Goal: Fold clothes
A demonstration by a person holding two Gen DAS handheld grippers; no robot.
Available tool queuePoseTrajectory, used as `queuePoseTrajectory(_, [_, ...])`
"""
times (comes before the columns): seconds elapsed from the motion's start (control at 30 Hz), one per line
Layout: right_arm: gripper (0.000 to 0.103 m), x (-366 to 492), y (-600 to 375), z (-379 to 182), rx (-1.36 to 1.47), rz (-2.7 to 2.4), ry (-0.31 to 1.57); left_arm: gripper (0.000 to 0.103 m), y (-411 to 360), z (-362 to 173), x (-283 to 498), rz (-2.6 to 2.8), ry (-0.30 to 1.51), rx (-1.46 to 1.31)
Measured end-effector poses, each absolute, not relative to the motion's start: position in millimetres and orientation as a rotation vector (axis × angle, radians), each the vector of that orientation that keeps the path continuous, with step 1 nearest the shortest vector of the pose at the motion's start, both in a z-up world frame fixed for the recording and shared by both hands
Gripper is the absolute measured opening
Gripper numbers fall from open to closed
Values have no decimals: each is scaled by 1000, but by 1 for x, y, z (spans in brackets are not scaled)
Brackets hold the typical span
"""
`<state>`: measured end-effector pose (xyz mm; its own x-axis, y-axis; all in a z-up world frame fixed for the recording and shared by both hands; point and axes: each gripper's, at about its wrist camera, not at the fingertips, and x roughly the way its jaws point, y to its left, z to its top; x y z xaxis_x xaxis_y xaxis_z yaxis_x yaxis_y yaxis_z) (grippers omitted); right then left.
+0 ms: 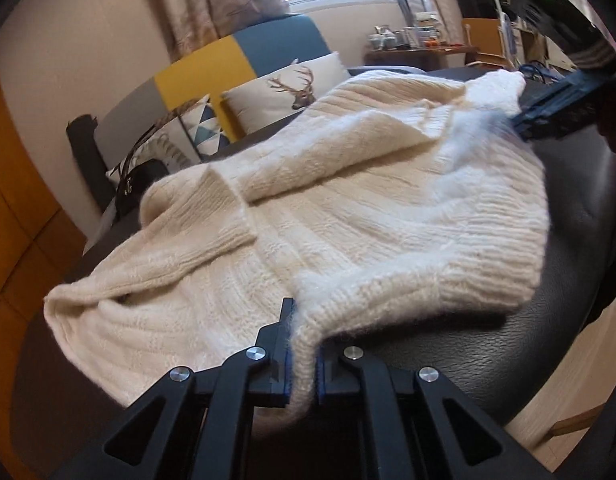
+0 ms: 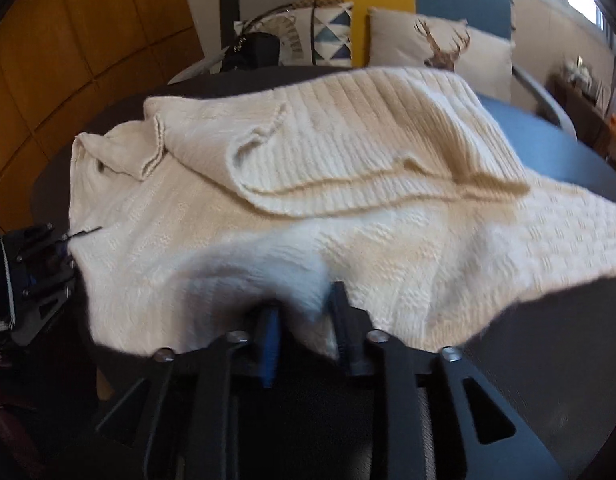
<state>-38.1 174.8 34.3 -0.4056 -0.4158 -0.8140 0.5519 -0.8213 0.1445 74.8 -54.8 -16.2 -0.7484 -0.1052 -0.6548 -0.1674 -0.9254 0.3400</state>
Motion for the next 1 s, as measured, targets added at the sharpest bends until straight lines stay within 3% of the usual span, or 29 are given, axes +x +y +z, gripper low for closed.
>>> queuePoseTrajectory(0.33, [39, -3, 184, 30, 1072, -2206, 607, 7, -61, -13, 62, 2815, 493, -1215])
queuePoseTrajectory(0.43, [49, 8, 187, 29, 1019, -2189, 727, 8, -68, -11, 57, 2793, 407, -1259])
queuePoseTrajectory(0.47, [53, 10, 185, 28, 977, -2213, 775, 7, -68, -11, 58, 2793, 406, -1259])
queuePoseTrajectory(0.63, [54, 5, 163, 22, 838, -2275, 907, 7, -59, -13, 61, 2800, 503, -1245])
queuePoseTrajectory(0.67, [52, 1, 159, 21, 841, -2278, 885, 7, -58, -14, 61, 2800, 523, -1245])
queuePoseTrajectory(0.77, [8, -10, 148, 19, 913, -2263, 797, 7, -51, -15, 65, 2816, 609, -1216])
queuePoseTrajectory(1.0, [6, -24, 155, 18, 1037, -2379, 525, 6, -52, -18, 75, 2898, 589, -1101])
